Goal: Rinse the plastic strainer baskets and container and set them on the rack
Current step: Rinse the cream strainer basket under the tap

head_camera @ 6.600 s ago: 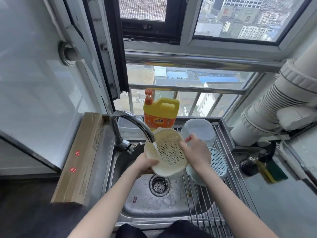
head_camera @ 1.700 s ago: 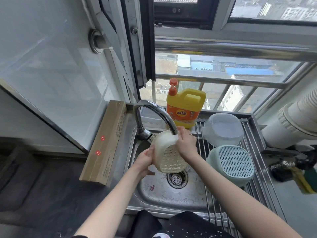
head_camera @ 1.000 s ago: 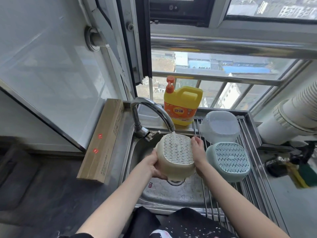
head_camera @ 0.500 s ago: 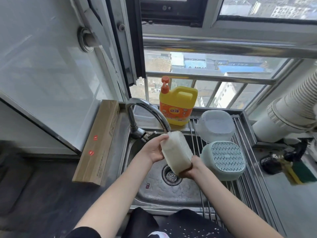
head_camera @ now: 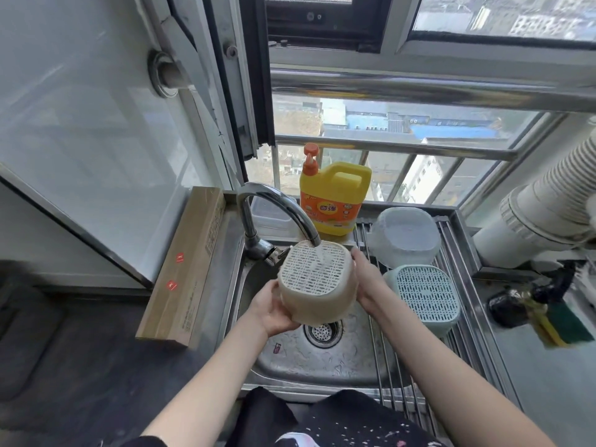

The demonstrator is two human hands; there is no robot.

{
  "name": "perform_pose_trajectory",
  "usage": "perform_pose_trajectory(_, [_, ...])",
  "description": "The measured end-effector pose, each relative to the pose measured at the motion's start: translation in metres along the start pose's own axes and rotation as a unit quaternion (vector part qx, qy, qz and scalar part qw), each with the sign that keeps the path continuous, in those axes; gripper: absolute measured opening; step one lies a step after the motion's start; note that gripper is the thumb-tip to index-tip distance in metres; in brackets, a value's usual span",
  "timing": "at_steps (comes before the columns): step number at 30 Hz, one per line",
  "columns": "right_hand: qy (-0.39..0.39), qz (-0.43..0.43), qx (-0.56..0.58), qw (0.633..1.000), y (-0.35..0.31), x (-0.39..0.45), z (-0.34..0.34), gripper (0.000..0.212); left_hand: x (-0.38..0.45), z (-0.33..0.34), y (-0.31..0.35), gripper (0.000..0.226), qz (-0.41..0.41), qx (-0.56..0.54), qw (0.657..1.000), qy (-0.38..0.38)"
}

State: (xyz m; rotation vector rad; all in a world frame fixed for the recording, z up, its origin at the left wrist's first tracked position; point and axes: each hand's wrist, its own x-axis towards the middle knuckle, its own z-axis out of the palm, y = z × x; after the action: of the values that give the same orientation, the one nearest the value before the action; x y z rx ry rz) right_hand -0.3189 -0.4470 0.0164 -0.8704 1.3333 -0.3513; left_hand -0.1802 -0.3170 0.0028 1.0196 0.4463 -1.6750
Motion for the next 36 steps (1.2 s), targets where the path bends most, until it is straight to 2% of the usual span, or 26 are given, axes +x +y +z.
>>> perform_pose_trajectory(2, [-0.004,-0.018,-0.056,0.998,0.000,-0.001,0.007,0.061,-0.002,-0.007,0.000,0.041,-0.017,0.035,0.999,0.010])
perform_pose_trajectory(4, [-0.003,-0.070,-0.108,0.992,-0.004,-0.011,0.015,0.053,-0.007,-0.013,0.001,0.045,-0.030,0.072,0.997,0.011])
perform_pose_trajectory(6, [-0.001,-0.163,-0.170,0.972,-0.005,-0.022,0.019,0.035,-0.010,-0.020,0.007,0.066,-0.049,0.069,0.996,0.007])
perform_pose_trajectory(8, [-0.013,-0.288,-0.229,0.930,-0.001,-0.032,0.018,0.027,-0.013,-0.023,0.014,0.091,-0.059,0.072,0.996,0.017])
perform_pose_trajectory(9, [-0.035,-0.356,-0.275,0.892,0.002,-0.037,0.017,0.026,-0.014,-0.022,0.017,0.096,-0.058,0.080,0.995,0.012])
perform_pose_trajectory(10, [-0.060,-0.420,-0.340,0.839,0.007,-0.039,0.015,0.027,-0.017,-0.020,0.019,0.095,-0.053,0.097,0.994,-0.001])
perform_pose_trajectory(13, [-0.109,-0.562,-0.529,0.626,0.030,-0.038,0.011,0.022,-0.015,-0.011,0.023,0.071,-0.040,0.177,0.983,-0.042])
perform_pose_trajectory(14, [-0.114,-0.591,-0.559,0.570,0.036,-0.038,0.010,0.023,-0.015,-0.008,0.021,0.059,-0.033,0.199,0.979,-0.041])
perform_pose_trajectory(16, [-0.136,-0.583,-0.608,0.522,0.043,-0.039,0.006,0.030,-0.009,-0.008,0.016,0.030,-0.021,0.246,0.969,0.006])
perform_pose_trajectory(17, [-0.156,-0.559,-0.629,0.518,0.043,-0.041,0.004,0.028,-0.005,-0.011,0.013,0.028,-0.010,0.272,0.961,0.041])
perform_pose_trajectory(18, [-0.165,-0.547,-0.635,0.520,0.043,-0.042,0.001,0.024,-0.002,-0.015,0.010,0.034,0.003,0.300,0.951,0.073])
perform_pose_trajectory(20, [-0.162,-0.473,-0.637,0.586,0.041,-0.044,-0.010,0.043,0.000,-0.019,0.007,0.037,0.029,0.338,0.935,0.103])
perform_pose_trajectory(21, [-0.131,-0.454,-0.637,0.609,0.041,-0.044,-0.015,0.050,-0.002,-0.019,0.006,0.034,0.045,0.361,0.924,0.115])
perform_pose_trajectory(24, [0.005,-0.435,-0.647,0.626,0.044,-0.032,-0.024,0.052,-0.007,-0.019,0.009,0.031,0.073,0.402,0.902,0.135])
perform_pose_trajectory(25, [0.053,-0.416,-0.642,0.642,0.043,-0.028,-0.025,0.053,-0.010,-0.019,0.009,0.030,0.076,0.412,0.899,0.131])
perform_pose_trajectory(26, [0.098,-0.397,-0.623,0.668,0.040,-0.026,-0.025,0.055,-0.012,-0.017,0.010,0.029,0.075,0.418,0.897,0.123])
perform_pose_trajectory(28, [0.132,-0.320,-0.589,0.730,0.031,-0.026,-0.023,0.055,-0.012,-0.013,0.012,0.029,0.077,0.416,0.900,0.107])
perform_pose_trajectory(30, [0.121,-0.269,-0.600,0.744,0.024,-0.030,-0.020,0.042,-0.013,-0.008,0.014,0.031,0.083,0.410,0.903,0.095])
perform_pose_trajectory(32, [0.088,-0.257,-0.577,0.770,0.023,-0.032,-0.018,0.025,-0.013,-0.004,0.017,0.037,0.094,0.413,0.902,0.085])
perform_pose_trajectory(36, [0.064,-0.208,-0.427,0.878,0.036,-0.027,-0.030,0.025,-0.012,0.003,0.019,0.049,0.131,0.396,0.907,0.055])
